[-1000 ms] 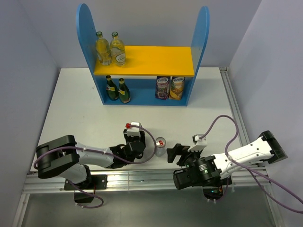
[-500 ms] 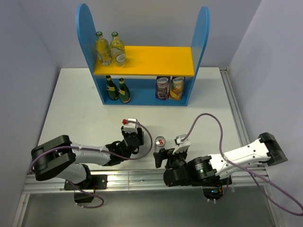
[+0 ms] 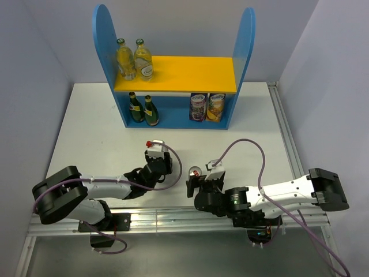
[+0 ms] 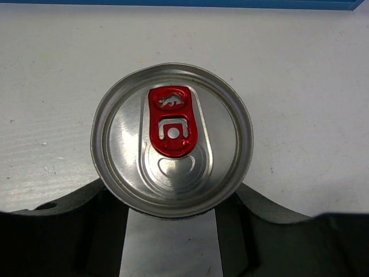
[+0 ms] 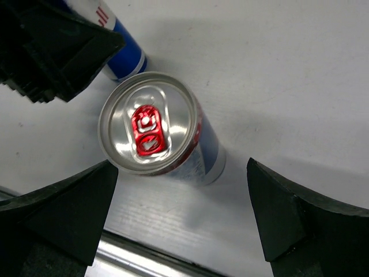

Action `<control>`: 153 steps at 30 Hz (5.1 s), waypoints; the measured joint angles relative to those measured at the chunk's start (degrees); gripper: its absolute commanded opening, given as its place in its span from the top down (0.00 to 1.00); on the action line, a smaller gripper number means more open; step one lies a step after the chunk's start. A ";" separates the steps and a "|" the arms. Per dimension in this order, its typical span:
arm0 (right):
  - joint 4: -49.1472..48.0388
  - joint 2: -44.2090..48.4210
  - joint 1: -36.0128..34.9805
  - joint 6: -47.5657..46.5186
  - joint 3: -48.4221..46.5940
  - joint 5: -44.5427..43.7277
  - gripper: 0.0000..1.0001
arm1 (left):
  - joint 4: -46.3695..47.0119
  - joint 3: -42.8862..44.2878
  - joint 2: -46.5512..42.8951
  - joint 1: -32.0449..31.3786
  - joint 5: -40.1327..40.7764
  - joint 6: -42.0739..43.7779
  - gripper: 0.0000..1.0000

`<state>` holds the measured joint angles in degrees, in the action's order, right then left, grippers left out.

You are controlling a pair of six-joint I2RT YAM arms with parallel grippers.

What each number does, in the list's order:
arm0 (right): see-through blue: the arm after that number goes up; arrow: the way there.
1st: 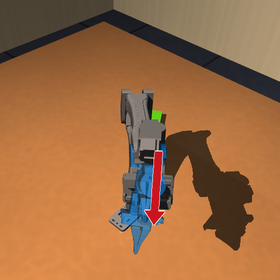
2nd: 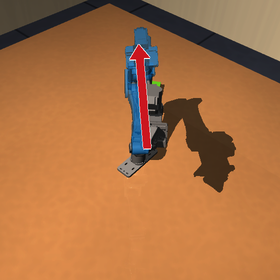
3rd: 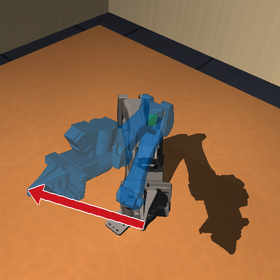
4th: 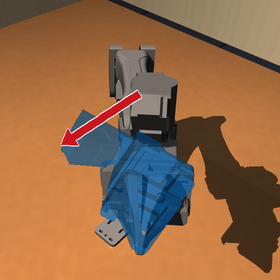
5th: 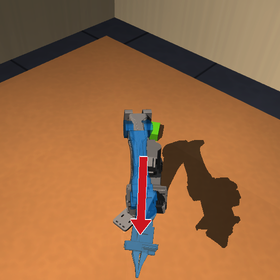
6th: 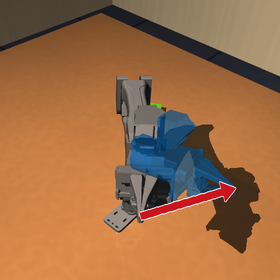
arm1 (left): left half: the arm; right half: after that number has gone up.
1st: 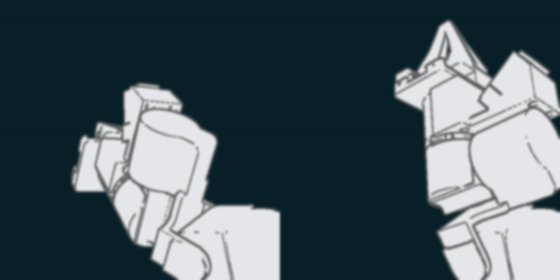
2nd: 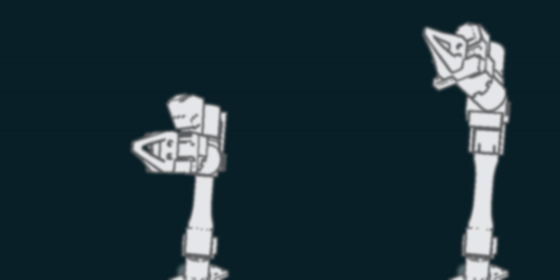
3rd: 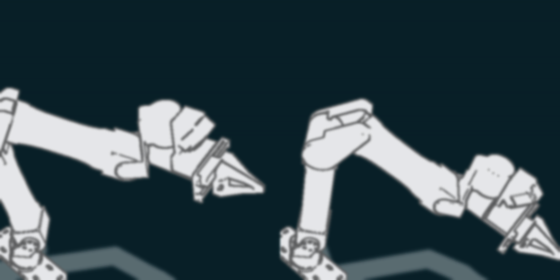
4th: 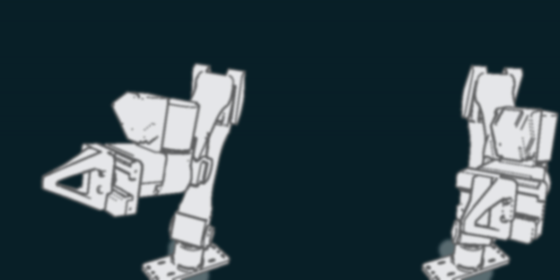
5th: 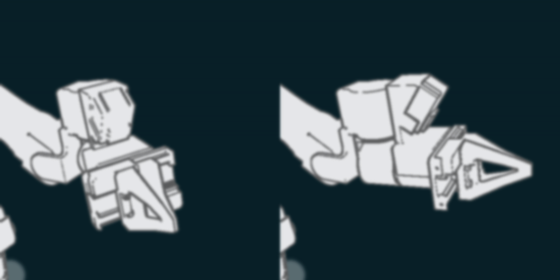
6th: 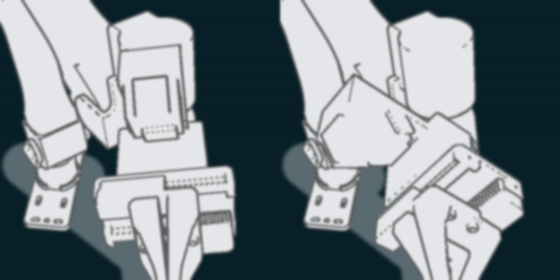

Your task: Place and organize the beverage onto the shelf

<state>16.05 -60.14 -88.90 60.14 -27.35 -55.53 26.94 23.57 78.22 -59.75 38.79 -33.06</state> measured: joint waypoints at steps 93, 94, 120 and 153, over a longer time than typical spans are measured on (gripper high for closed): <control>9.62 -14.10 62.66 -34.64 -63.23 39.71 0.00 | -24.81 26.14 -3.10 -0.07 -2.16 8.79 1.00; 8.63 -11.63 62.42 -33.38 -59.65 39.78 0.00 | -26.40 29.11 -2.73 1.09 -2.25 9.99 1.00; 2.38 28.92 35.89 -14.53 3.30 32.59 0.00 | -44.15 103.78 41.24 15.87 -13.42 23.32 1.00; 3.76 29.46 35.78 -13.11 6.14 30.38 0.00 | -41.03 83.19 22.38 10.99 -5.49 22.99 0.01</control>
<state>19.81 -30.68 -53.12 47.03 -21.21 -25.15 -14.09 106.76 100.60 -48.75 33.30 -10.07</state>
